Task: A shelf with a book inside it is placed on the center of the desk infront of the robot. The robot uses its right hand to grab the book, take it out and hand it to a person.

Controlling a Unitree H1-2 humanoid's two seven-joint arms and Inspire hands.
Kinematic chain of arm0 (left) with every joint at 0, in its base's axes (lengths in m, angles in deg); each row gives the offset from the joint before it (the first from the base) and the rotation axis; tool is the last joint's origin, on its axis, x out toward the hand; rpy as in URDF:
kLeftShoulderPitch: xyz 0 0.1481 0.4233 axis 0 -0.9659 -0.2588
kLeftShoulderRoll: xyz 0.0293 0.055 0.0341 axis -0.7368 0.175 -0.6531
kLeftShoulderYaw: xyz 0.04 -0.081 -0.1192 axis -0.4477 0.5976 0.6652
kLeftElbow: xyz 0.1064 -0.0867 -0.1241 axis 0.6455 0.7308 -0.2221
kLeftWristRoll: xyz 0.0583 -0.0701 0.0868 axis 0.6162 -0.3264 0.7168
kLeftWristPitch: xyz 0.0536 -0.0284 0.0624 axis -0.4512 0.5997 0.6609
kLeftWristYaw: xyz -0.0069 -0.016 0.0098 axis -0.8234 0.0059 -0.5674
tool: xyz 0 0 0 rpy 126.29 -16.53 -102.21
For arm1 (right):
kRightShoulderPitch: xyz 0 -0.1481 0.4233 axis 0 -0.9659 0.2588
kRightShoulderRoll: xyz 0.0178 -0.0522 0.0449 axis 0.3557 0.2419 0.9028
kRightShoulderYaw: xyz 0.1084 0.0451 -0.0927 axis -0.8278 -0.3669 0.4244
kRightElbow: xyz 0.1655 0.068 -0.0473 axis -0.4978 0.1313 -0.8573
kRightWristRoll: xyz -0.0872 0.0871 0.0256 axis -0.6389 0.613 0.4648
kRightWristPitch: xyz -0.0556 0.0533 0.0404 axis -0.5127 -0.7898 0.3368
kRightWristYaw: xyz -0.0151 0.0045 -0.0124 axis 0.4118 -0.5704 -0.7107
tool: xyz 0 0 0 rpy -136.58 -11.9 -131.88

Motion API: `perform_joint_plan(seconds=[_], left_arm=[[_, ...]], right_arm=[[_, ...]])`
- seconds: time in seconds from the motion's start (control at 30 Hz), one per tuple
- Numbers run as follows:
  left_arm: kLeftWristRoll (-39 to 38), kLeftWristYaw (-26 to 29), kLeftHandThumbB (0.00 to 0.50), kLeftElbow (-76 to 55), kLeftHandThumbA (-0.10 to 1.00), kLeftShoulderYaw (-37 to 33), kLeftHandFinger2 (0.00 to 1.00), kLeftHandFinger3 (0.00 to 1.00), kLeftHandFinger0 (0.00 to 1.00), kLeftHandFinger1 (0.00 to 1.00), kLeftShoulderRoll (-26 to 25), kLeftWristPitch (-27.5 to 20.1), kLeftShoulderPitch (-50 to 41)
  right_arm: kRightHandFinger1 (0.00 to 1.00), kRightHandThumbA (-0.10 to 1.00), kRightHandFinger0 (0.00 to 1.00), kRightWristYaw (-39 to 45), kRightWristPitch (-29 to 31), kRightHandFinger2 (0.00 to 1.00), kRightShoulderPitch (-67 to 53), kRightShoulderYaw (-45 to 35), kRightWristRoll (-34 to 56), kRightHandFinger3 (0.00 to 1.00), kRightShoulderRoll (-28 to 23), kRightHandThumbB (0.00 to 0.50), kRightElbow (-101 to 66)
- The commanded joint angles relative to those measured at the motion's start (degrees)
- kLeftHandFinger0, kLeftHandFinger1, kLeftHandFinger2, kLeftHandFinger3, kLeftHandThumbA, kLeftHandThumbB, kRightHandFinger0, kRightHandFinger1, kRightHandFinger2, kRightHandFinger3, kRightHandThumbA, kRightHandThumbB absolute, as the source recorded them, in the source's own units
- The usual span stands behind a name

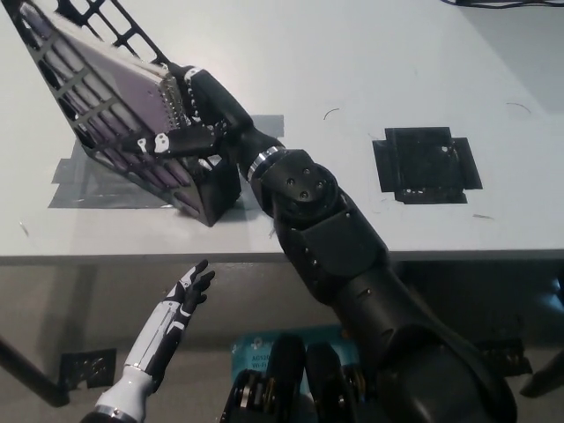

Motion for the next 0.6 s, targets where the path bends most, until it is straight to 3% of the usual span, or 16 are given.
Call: perform_joint_plan(seconds=[0.0,0.07,0.17,0.3,0.4,0.57], left_arm=[[0.90,-0.74,0.236,-1.40,1.00,-0.17,0.98,1.00,1.00,1.00,-1.27,-1.18,1.30],[0.95,-0.75,0.243,-1.35,1.00,-0.17,0.98,1.00,1.00,1.00,-1.27,-0.88,1.43],[1.18,-0.70,0.234,-1.06,1.00,-0.19,0.98,1.00,1.00,1.00,-1.36,-1.32,1.57],[1.27,-0.78,0.221,-0.99,1.00,-0.26,0.98,1.00,1.00,1.00,-1.42,-1.60,1.63],[0.98,-0.84,0.240,-0.83,1.00,-0.19,0.97,1.00,1.00,1.00,-1.31,-1.40,1.96],[0.41,-1.03,0.230,-0.95,1.00,-0.07,0.97,1.00,1.00,1.00,-1.29,-1.36,1.84]], right_arm=[[0.09,1.00,0.00,-2.13,1.80,0.29,3.17,0.88,-2.53,0.26,1.15,0.006,0.72],[0.18,1.00,0.00,-2.03,1.70,0.44,2.92,1.06,-2.77,0.40,1.01,0.012,0.74],[0.28,1.00,0.00,-3.24,2.31,0.55,2.84,1.05,-3.48,0.55,1.04,0.021,0.97],[0.27,1.00,0.00,-4.29,2.69,0.50,2.73,0.55,-3.42,0.56,1.20,0.029,0.89],[0.26,1.00,0.00,-4.84,2.98,0.48,2.74,-0.65,-2.42,0.56,1.22,0.010,0.87],[0.18,1.00,0.00,-5.34,2.92,0.40,2.18,-3.40,0.18,0.43,1.93,0.068,-0.92]])
